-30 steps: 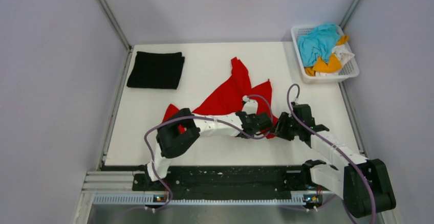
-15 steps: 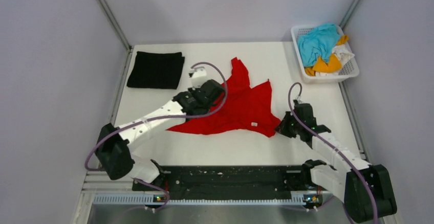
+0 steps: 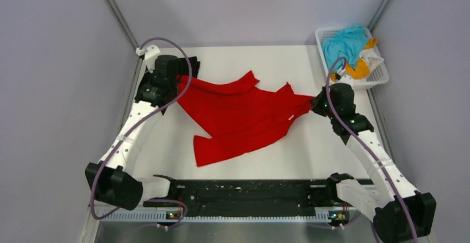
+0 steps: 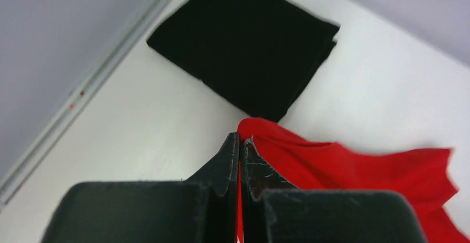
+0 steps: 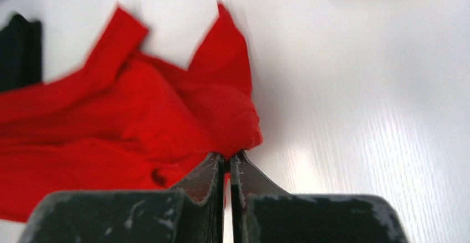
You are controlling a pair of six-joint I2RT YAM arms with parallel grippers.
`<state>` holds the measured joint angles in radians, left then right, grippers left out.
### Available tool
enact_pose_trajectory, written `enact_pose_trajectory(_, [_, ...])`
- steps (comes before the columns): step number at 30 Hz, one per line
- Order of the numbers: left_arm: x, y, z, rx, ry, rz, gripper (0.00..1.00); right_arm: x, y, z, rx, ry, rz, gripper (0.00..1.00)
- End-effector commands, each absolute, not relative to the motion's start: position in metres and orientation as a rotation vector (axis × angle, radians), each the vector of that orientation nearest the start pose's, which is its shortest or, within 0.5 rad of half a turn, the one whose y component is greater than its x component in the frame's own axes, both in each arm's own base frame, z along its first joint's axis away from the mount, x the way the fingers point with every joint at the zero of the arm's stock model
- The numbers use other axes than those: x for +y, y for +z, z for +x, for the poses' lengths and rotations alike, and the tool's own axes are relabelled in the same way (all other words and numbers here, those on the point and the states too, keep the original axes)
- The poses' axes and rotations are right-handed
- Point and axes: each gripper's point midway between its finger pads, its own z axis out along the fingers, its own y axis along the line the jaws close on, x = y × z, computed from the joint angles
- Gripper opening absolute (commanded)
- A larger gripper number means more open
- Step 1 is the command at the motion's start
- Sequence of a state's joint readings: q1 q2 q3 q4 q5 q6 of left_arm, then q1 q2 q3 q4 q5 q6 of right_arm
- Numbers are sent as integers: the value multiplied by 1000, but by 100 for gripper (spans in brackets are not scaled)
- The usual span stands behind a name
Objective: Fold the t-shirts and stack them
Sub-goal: Flatten out the tshirt
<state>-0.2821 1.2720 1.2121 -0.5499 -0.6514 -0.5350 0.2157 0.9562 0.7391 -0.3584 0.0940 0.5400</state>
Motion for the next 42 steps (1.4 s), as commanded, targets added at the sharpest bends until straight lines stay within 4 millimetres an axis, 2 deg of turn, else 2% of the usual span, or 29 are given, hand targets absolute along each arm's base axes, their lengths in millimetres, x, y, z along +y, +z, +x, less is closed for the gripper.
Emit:
enact_pose_trajectory(1, [15, 365, 371, 1670, 150, -605, 0, 46, 260, 325, 1899, 223, 414, 0])
enact_pose_trajectory(3, [27, 397, 363, 1590, 154, -613, 0, 35, 295, 324, 1828, 179, 421, 0])
enact_pose_trajectory(4, [33, 417, 357, 1544, 156, -621, 0, 29, 321, 322, 1772, 166, 430, 0])
enact_pose_trajectory(7, [49, 461, 335, 1428, 172, -642, 0, 13, 376, 310, 1645, 118, 445, 0])
enact_pose_trajectory(10, [57, 494, 312, 1336, 167, -638, 0, -4, 426, 291, 1527, 73, 458, 0])
enact_pose_trajectory(12, [57, 510, 295, 1289, 135, -623, 0, -8, 454, 277, 1469, 80, 449, 0])
enact_pose_trajectory(18, [46, 533, 258, 1229, 19, -546, 0, -5, 514, 239, 1339, 157, 376, 0])
enact_pose_trajectory(22, [40, 539, 246, 1213, -29, -511, 0, -7, 535, 229, 1318, 148, 361, 0])
enact_pose_trajectory(25, [41, 533, 250, 1236, -15, -528, 0, -13, 540, 235, 1333, 105, 386, 0])
enact_pose_trajectory(28, [36, 507, 274, 1329, 0, -533, 0, -15, 530, 257, 1399, 45, 399, 0])
enact_pose_trajectory(31, [29, 447, 317, 1503, 42, -569, 0, -7, 503, 299, 1506, 4, 392, 0])
enact_pose_trajectory(33, [18, 393, 351, 1655, 42, -583, 0, 2, 474, 334, 1601, -13, 378, 0])
enact_pose_trajectory(35, [3, 329, 381, 1834, -25, -625, 0, 16, 433, 376, 1721, -18, 344, 0])
enact_pose_trajectory(36, [-7, 285, 395, 1955, -52, -633, 0, 23, 407, 398, 1789, -15, 326, 0])
enact_pose_trajectory(37, [-15, 250, 404, 2044, -85, -634, 0, 33, 380, 419, 1861, 1, 297, 0])
enact_pose_trajectory(38, [-27, 219, 408, 2132, -137, -625, 0, 43, 346, 442, 1937, 12, 268, 0])
enact_pose_trajectory(40, [-38, 164, 407, 2291, -166, -638, 0, 62, 291, 471, 2063, 57, 225, 2])
enact_pose_trajectory(41, [-41, 142, 402, 2364, -160, -655, 0, 70, 270, 480, 2115, 80, 221, 9])
enact_pose_trajectory(42, [-42, 125, 399, 2421, -150, -675, 0, 74, 254, 487, 2153, 91, 221, 27])
